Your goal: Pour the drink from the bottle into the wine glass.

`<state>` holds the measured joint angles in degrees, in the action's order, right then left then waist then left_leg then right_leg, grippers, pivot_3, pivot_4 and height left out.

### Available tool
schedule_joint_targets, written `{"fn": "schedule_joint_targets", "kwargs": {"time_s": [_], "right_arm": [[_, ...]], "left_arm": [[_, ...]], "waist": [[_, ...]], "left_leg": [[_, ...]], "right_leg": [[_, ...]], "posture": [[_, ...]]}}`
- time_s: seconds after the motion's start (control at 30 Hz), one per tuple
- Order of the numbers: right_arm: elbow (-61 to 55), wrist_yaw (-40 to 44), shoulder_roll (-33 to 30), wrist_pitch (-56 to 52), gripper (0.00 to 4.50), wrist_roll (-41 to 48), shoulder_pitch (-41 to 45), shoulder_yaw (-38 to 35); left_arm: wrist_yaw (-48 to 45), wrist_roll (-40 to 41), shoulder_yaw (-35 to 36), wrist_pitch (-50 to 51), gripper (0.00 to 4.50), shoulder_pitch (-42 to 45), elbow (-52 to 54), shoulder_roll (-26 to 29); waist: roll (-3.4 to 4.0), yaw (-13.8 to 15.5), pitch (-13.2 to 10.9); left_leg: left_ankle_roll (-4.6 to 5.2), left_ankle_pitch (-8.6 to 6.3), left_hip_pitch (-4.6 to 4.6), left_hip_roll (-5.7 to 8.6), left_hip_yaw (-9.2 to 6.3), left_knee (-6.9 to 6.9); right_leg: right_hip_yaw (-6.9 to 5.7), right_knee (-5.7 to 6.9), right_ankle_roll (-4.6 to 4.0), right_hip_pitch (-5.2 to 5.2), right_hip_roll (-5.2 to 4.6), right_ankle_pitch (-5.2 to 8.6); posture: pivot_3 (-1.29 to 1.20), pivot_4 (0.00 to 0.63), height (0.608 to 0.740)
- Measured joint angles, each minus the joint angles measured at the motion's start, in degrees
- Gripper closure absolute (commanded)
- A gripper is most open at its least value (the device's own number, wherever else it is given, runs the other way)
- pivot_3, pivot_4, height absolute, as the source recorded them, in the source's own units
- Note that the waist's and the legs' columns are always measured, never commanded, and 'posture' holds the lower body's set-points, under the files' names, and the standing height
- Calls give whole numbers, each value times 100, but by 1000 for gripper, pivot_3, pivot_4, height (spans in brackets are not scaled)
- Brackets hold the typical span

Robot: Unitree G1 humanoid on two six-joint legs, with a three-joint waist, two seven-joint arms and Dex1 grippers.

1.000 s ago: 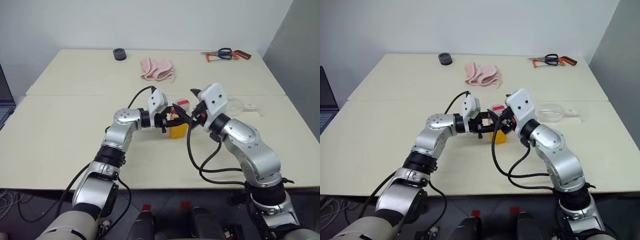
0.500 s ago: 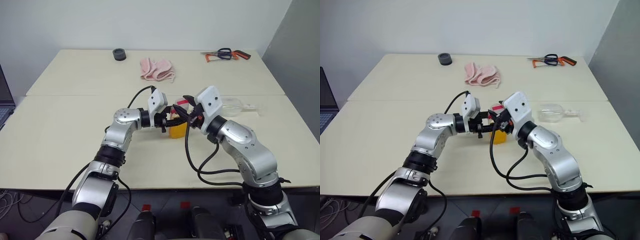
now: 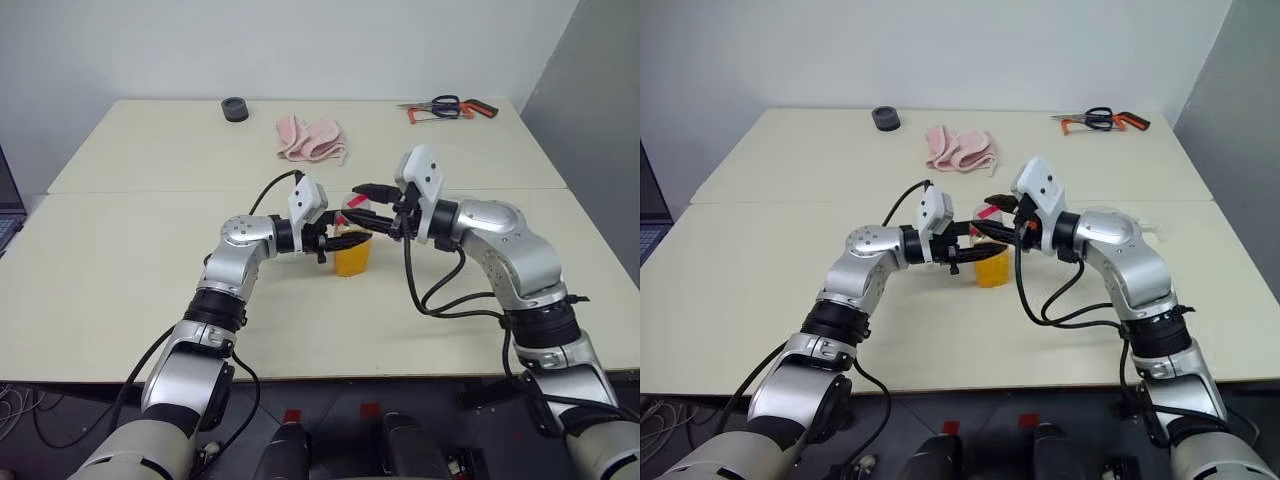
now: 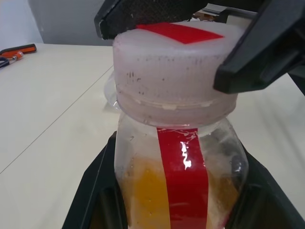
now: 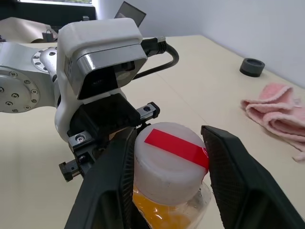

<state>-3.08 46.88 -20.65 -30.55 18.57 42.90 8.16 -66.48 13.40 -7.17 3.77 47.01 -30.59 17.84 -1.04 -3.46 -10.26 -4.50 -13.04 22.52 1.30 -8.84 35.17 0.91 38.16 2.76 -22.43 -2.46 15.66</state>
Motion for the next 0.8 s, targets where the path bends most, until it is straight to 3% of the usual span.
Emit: {"fn": "schedule_joint_targets", "kwargs": {"time_s": [0.1,0.27,0.37,0.53,0.8], "right_arm": [[-456,-335,159,-9,338,71,-286,-94],[-1545,-1202,172,-140,316,-94,-820,-290],[-2044,-1744,196,-137,316,-555,-1076,-52],[-2093,-2239,442,-94,316,-1220,-1170,623],[-1738,-2755,713,120,316,-1585,-1167,517]], "left_arm": [[-41,-25,-47,-34,2634,18,3,-48],[-51,-32,-37,-35,2634,17,4,-9],[-59,-44,-34,-36,2634,26,-10,-3],[-111,-63,-35,-52,2634,121,-136,-17],[-188,-89,-35,-69,2634,181,-215,-20]], "waist": [[0,19,0],[0,26,0],[0,20,0],[0,16,0],[0,18,0]], "left_leg": [[-2,1,7,2,-3,1],[-1,0,7,4,-3,2],[-1,0,6,3,-1,2],[-1,1,9,4,1,2],[-2,1,10,4,2,2]], "right_leg": [[-1,-2,0,-2,-3,0],[-1,2,0,-5,-5,0],[1,5,1,-7,-4,0],[3,11,1,-16,-3,0],[4,12,0,-18,-3,0]], "posture": [[0,150,740],[0,150,740],[0,150,740],[0,150,740],[0,150,740]]}}
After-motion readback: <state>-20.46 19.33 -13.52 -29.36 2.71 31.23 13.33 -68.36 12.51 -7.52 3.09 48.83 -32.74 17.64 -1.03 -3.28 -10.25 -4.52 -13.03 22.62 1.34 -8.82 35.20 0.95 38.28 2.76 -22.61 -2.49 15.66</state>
